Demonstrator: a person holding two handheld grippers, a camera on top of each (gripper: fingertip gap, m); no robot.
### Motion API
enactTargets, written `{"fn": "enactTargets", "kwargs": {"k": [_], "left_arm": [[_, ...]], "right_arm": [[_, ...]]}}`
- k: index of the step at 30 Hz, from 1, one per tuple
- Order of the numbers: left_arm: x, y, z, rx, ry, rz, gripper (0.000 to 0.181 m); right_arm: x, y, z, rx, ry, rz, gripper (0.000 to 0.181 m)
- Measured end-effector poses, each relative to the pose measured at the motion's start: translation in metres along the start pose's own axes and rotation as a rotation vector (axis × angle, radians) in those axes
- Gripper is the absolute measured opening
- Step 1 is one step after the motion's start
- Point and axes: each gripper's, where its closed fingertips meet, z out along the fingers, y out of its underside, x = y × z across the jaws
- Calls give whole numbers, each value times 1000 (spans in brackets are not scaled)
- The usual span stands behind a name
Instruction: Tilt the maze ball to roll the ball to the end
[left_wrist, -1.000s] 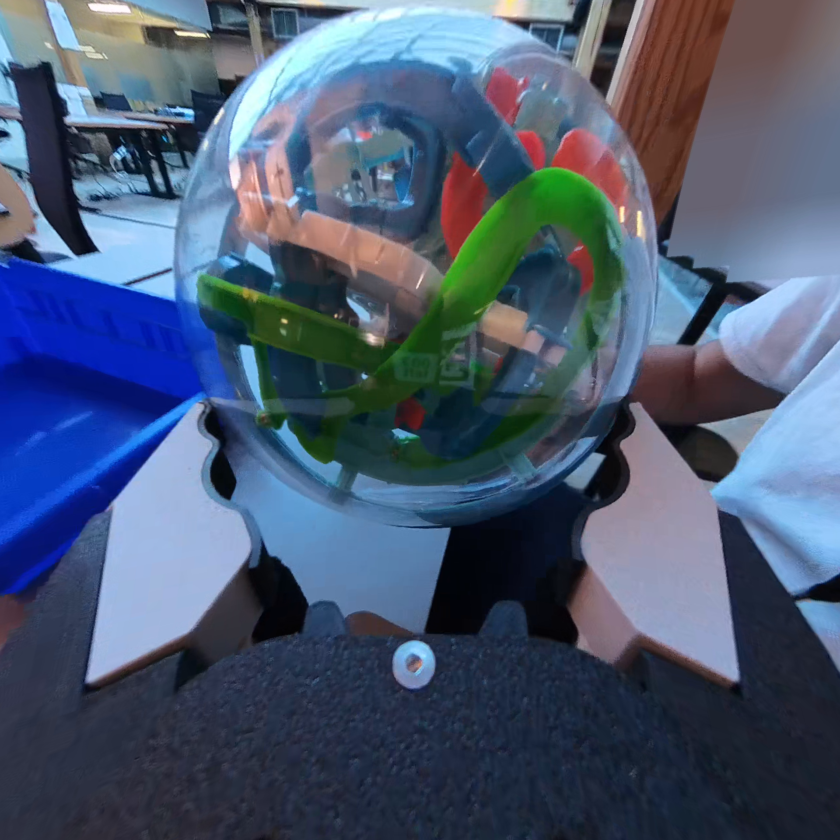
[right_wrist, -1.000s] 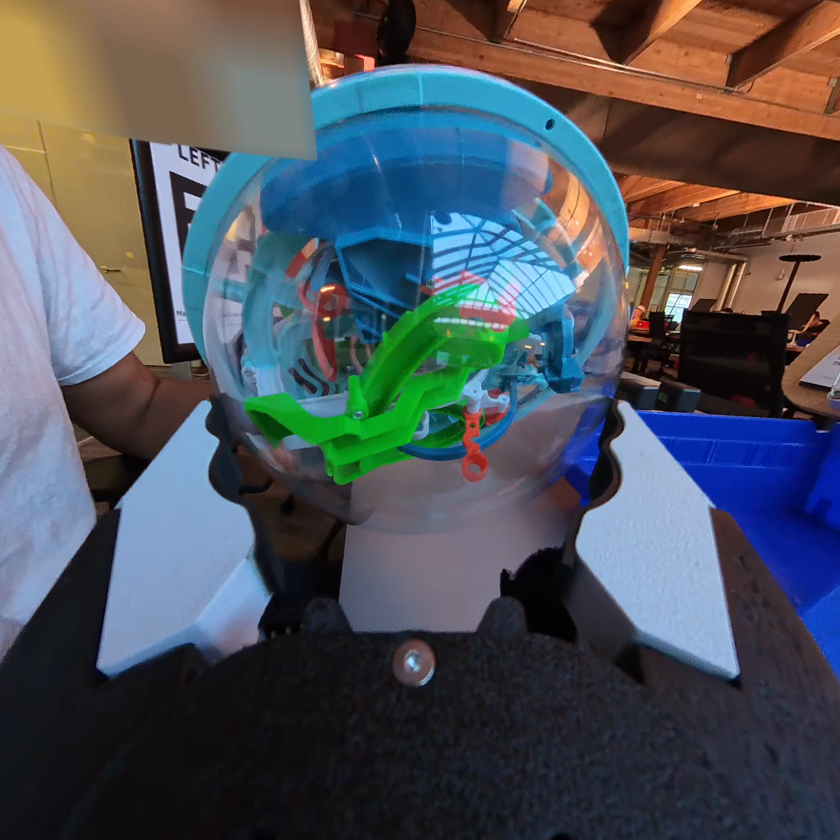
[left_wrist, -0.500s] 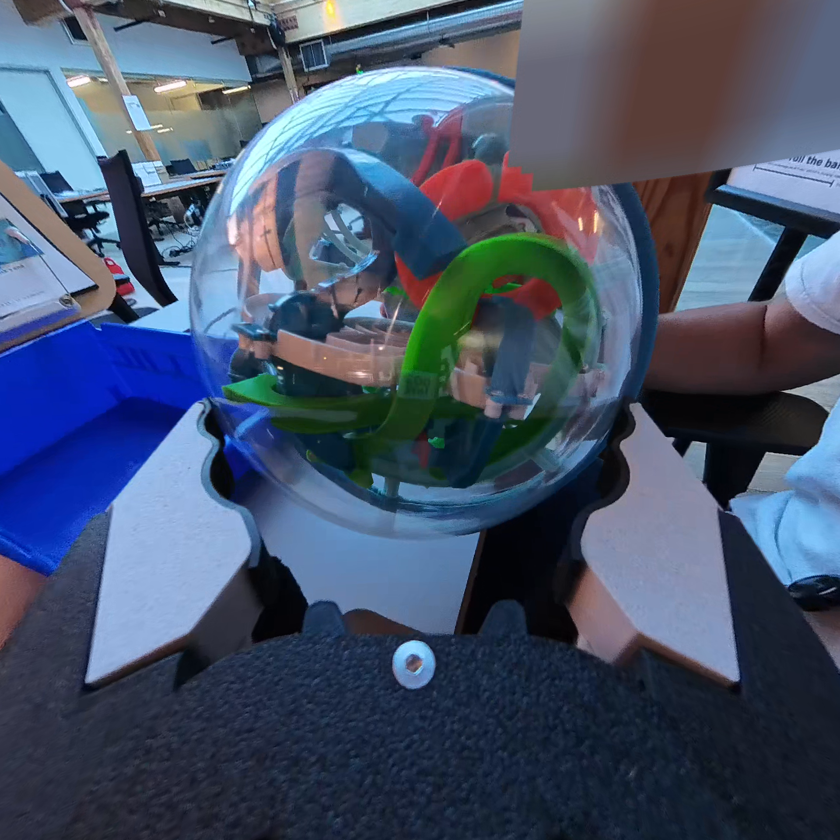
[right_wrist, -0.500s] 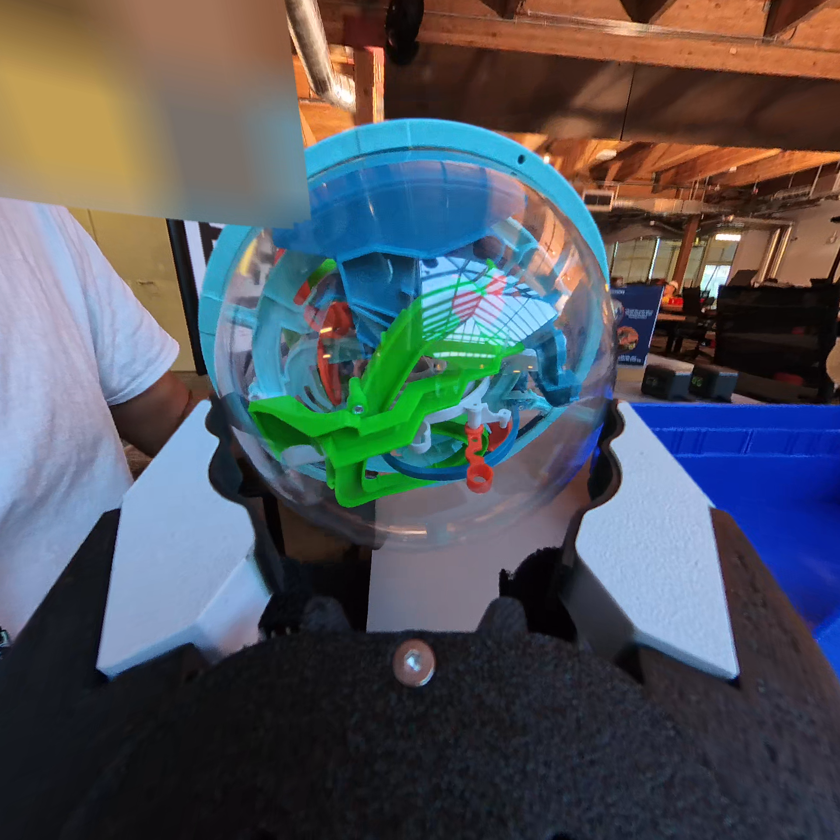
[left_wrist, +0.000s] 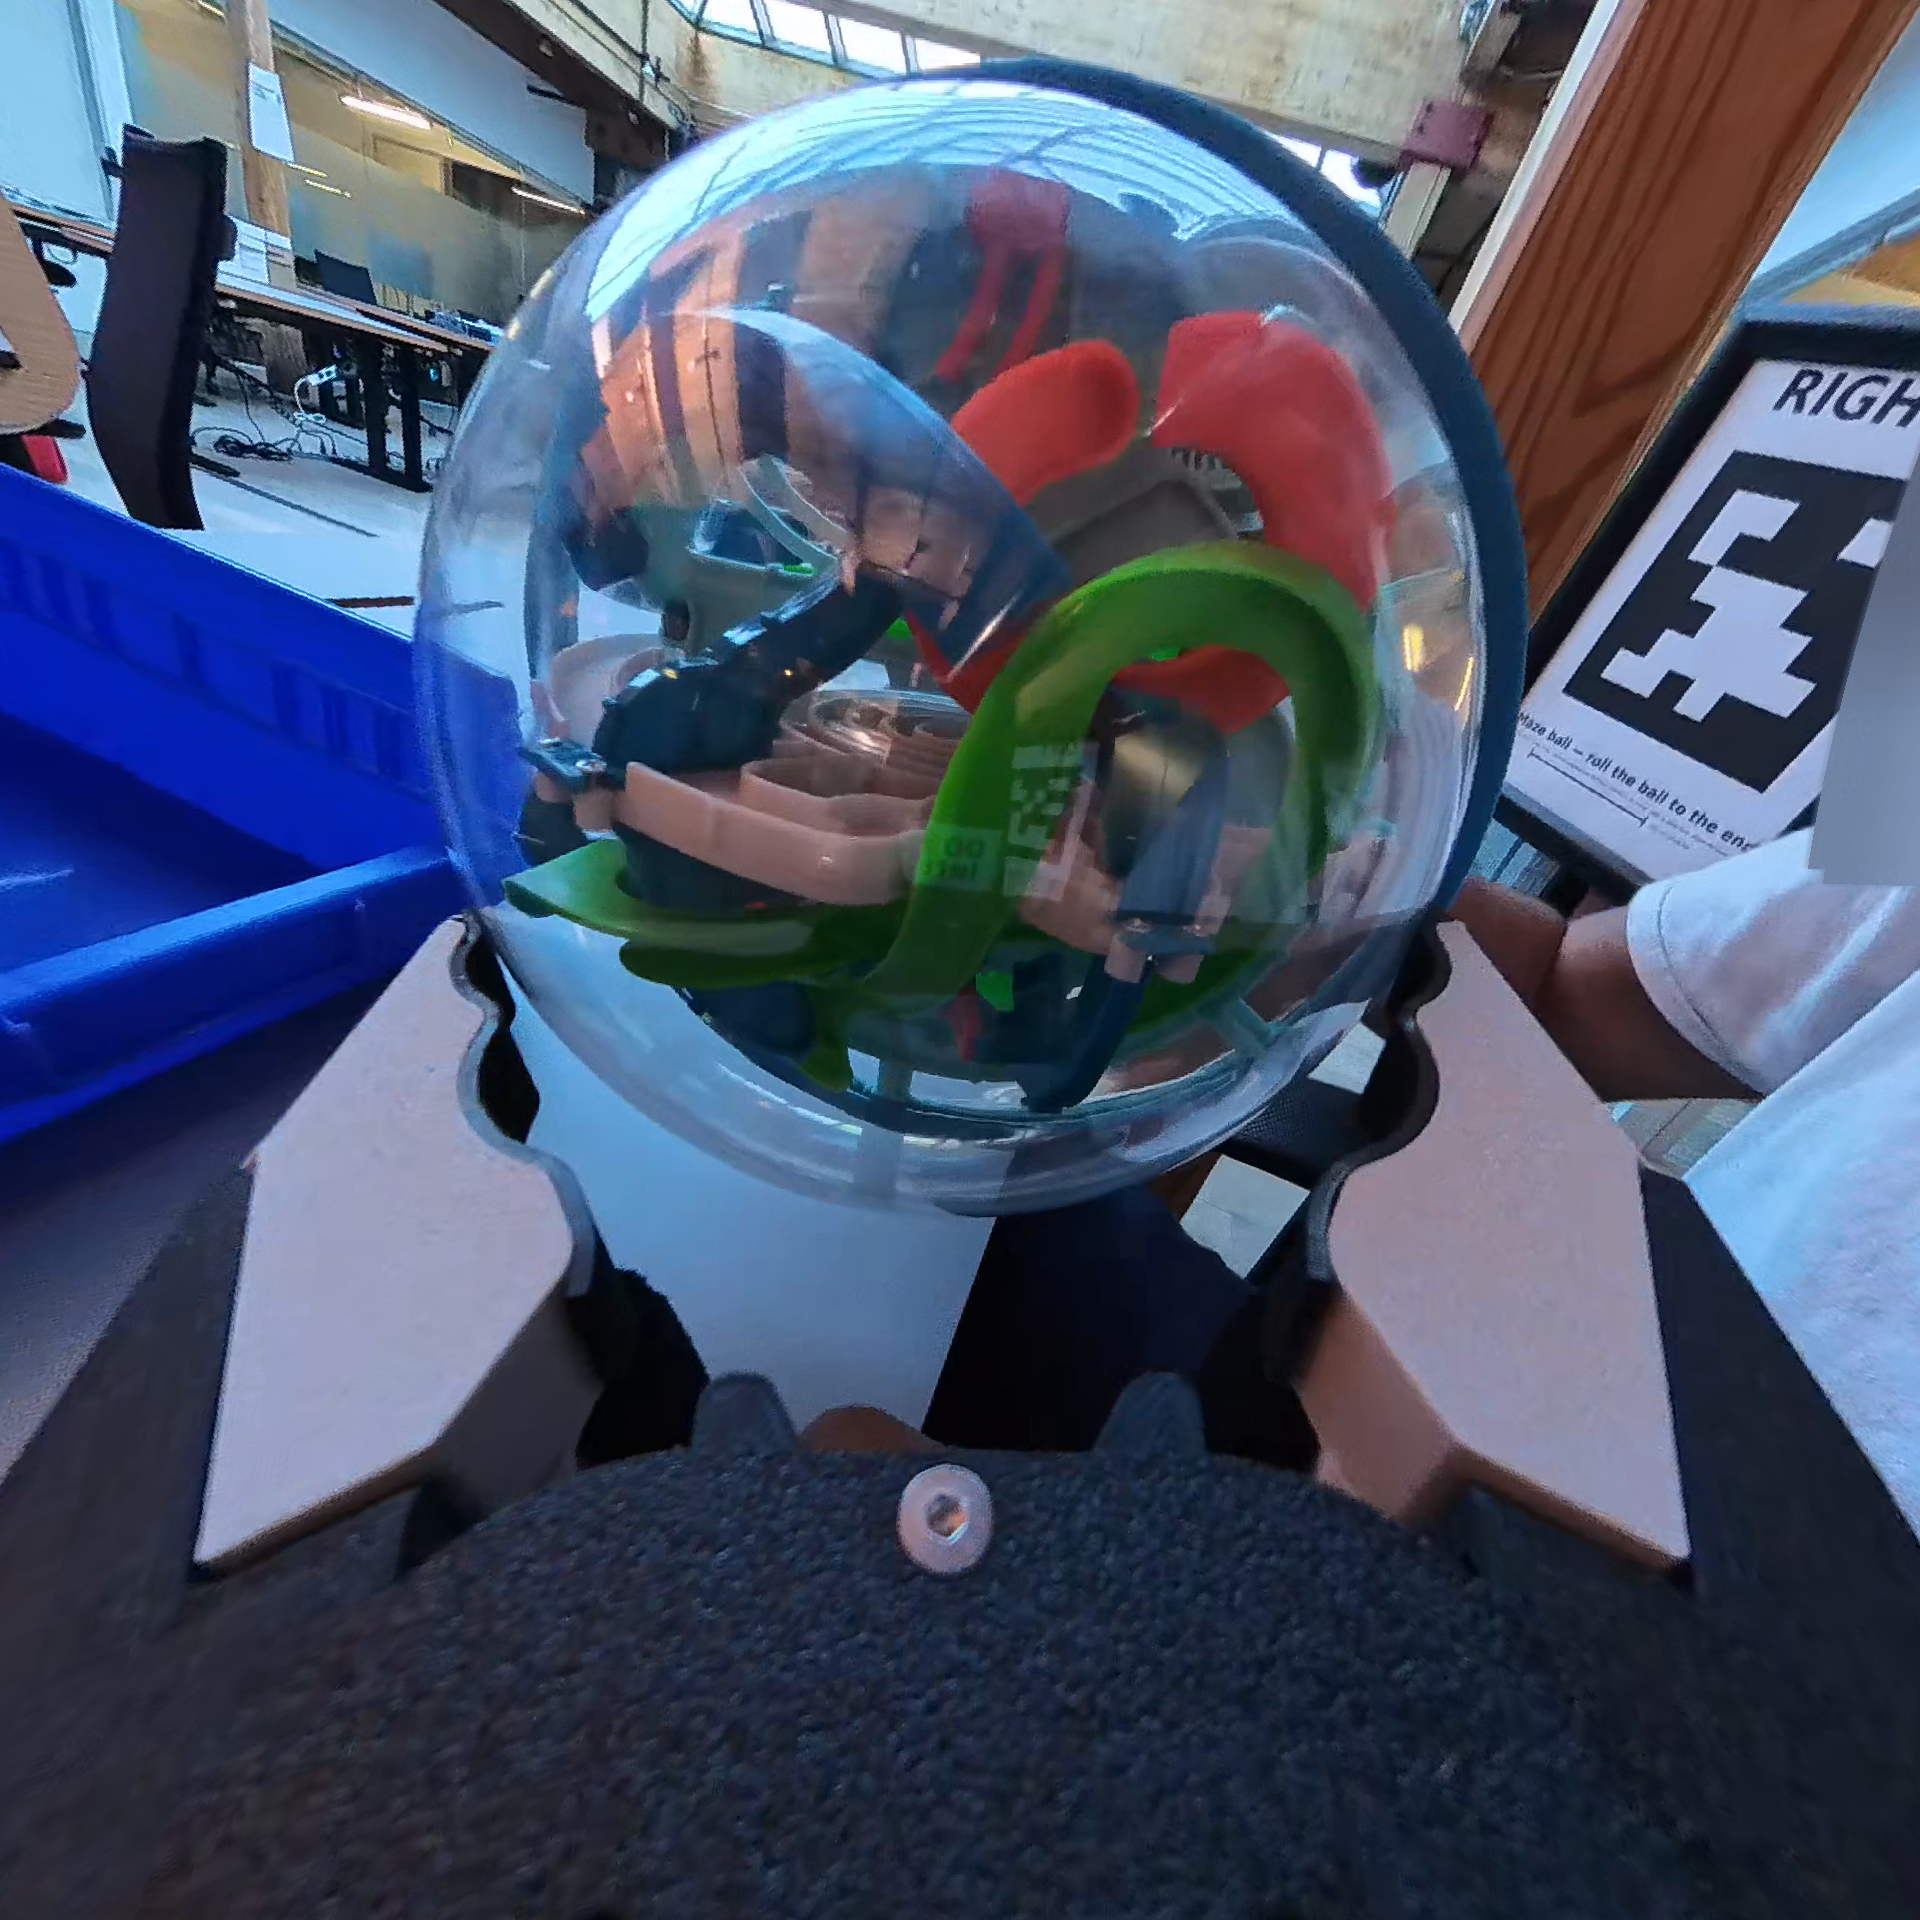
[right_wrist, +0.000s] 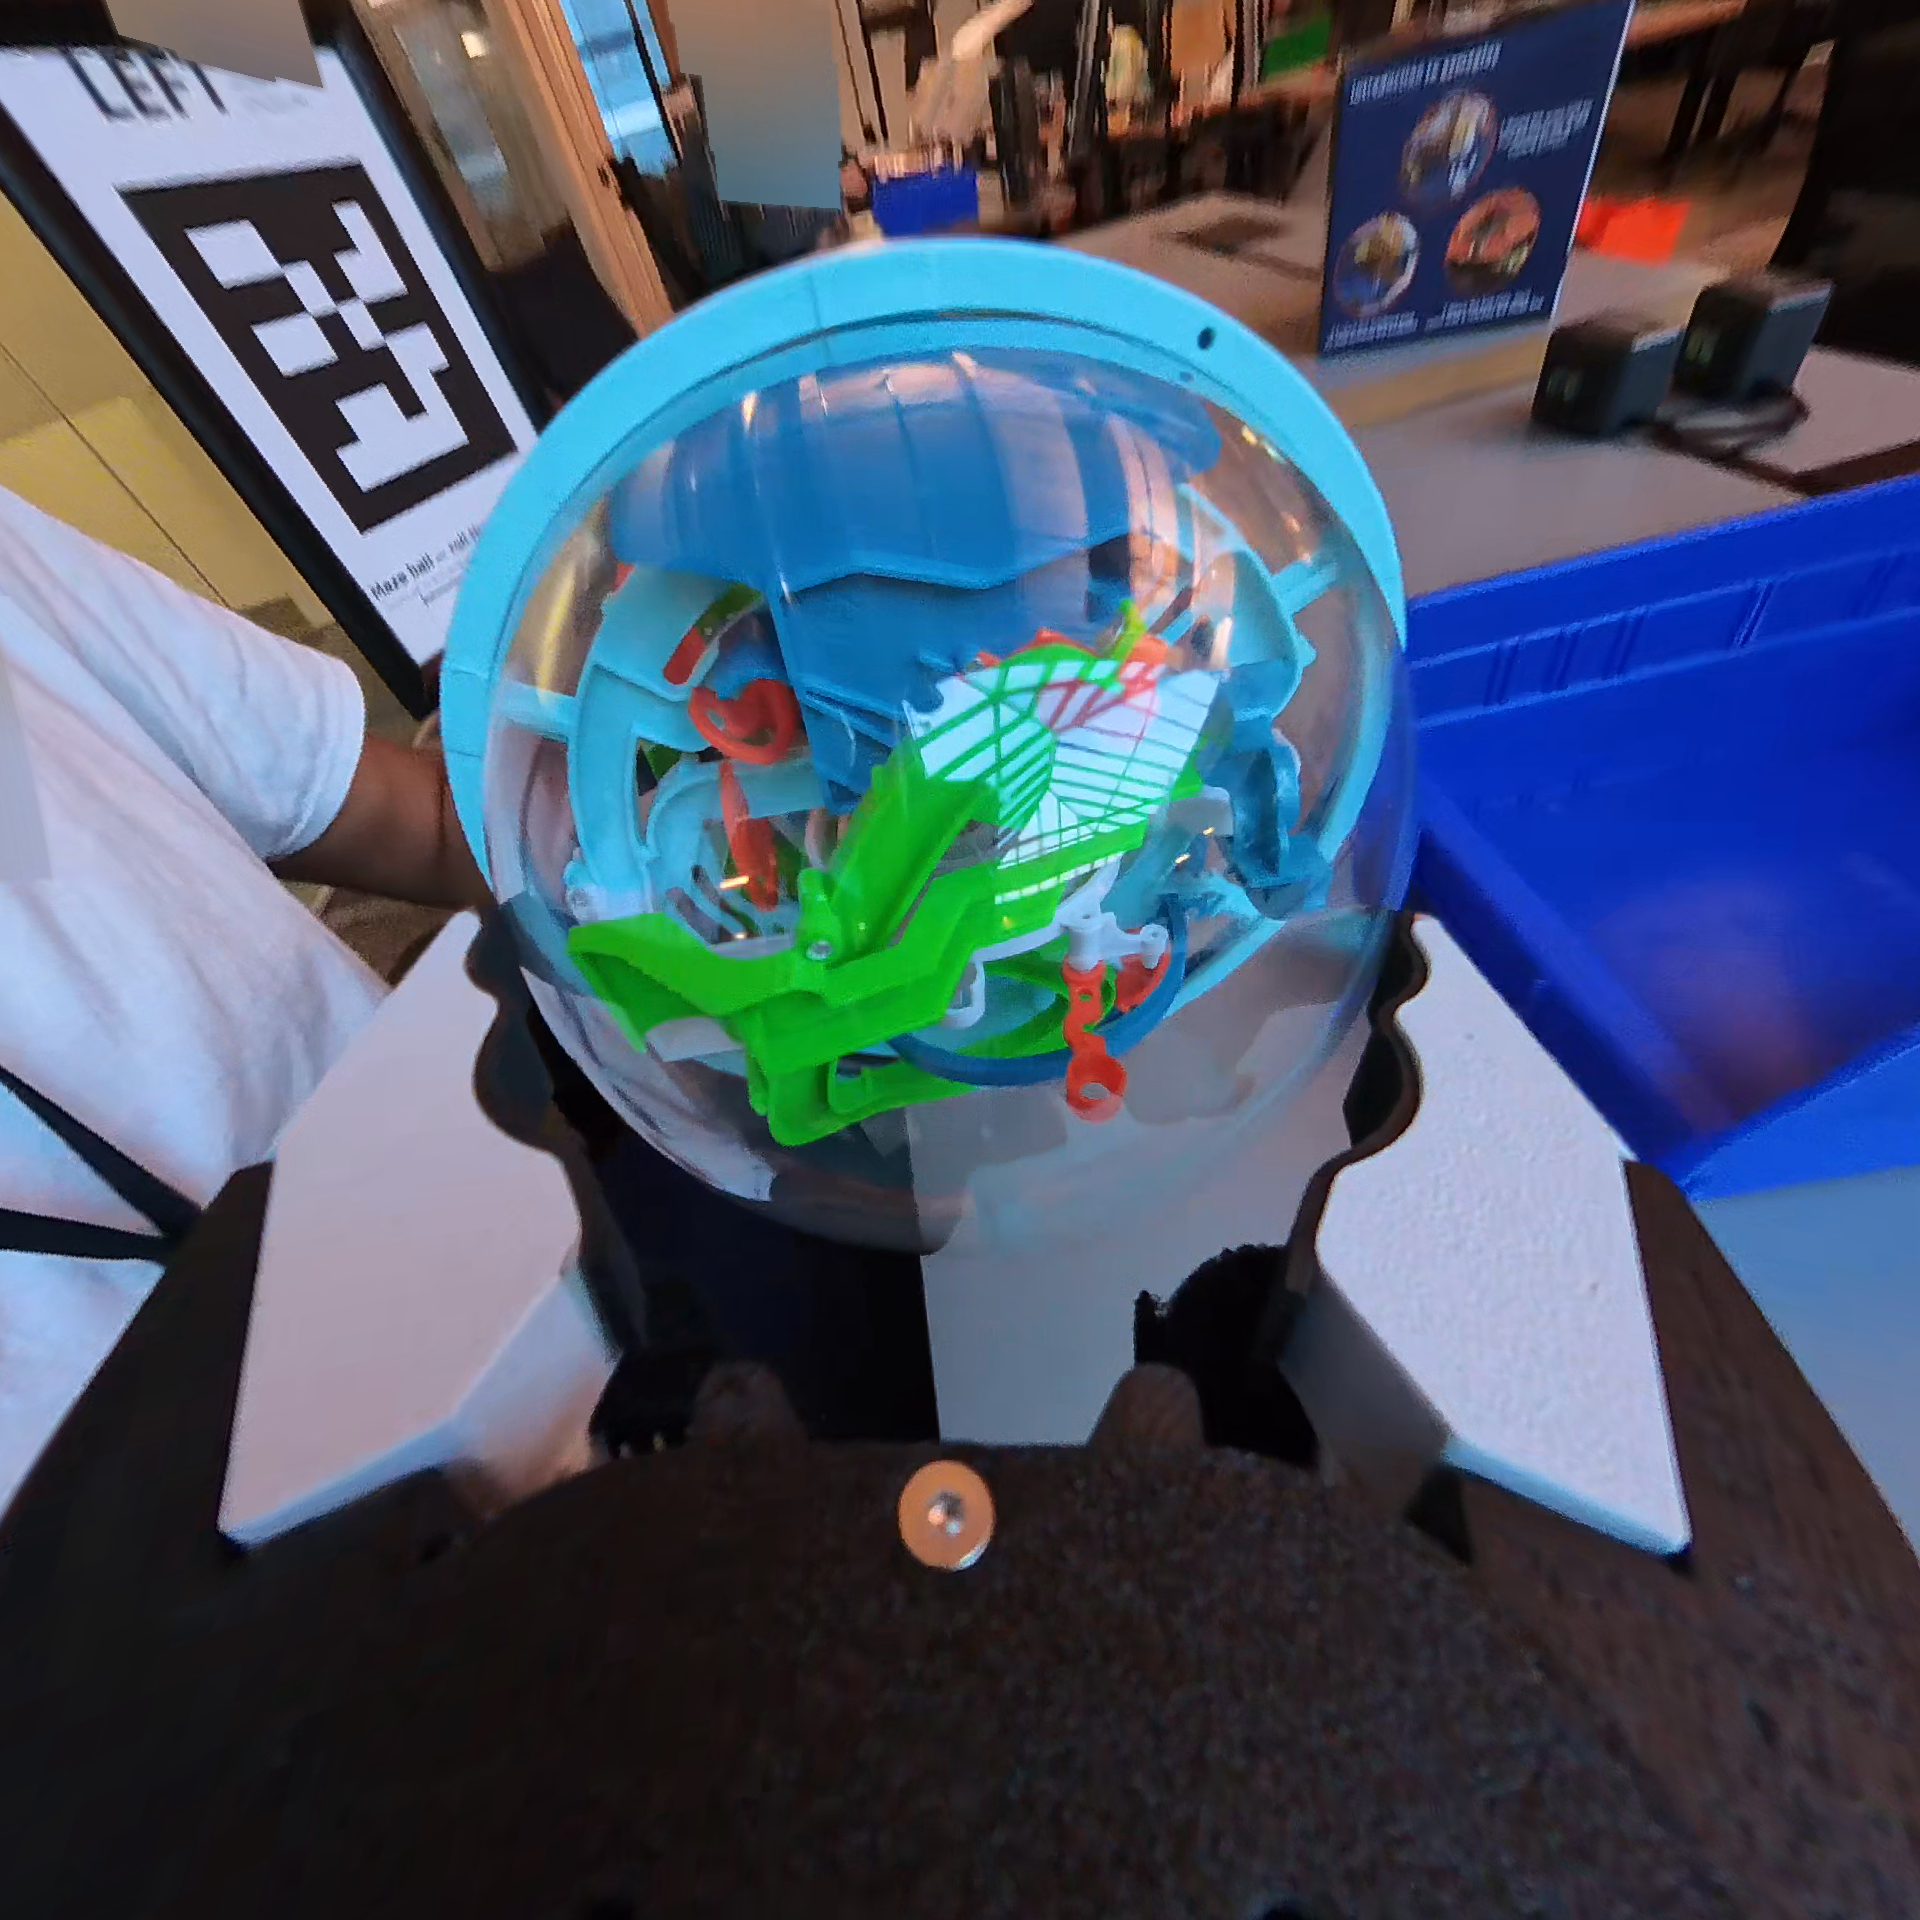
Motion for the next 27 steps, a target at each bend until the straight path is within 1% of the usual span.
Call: {"fn": "enactTargets", "kwargs": {"k": [2, 3, 7, 10, 15, 19, 23, 27], "left_arm": [[-1, -2, -2, 15, 5, -11, 159], [-1, -2, -2, 27, 9, -23, 159], [-1, 1, -3, 49, 39, -70, 159], [1, 2, -2, 64, 54, -93, 158], [-1, -3, -6, 74, 44, -84, 158], [-3, -3, -6, 73, 45, -91, 158], [-1, 2, -5, 47, 61, -74, 158], [2, 3, -2, 44, 75, -108, 158]], "right_arm": [[0, -1, 2, -63, 5, 5, 154], [0, -5, 3, -67, 8, 2, 154], [-1, -25, 8, -27, 26, -43, 155], [-3, -34, 11, -36, 29, -65, 155], [-2, -36, 15, -67, 22, -69, 155], [-1, -40, 17, -45, 18, -75, 155], [-4, -47, 19, -27, 20, -128, 155], [-6, -54, 20, -26, 14, -127, 155]]}}
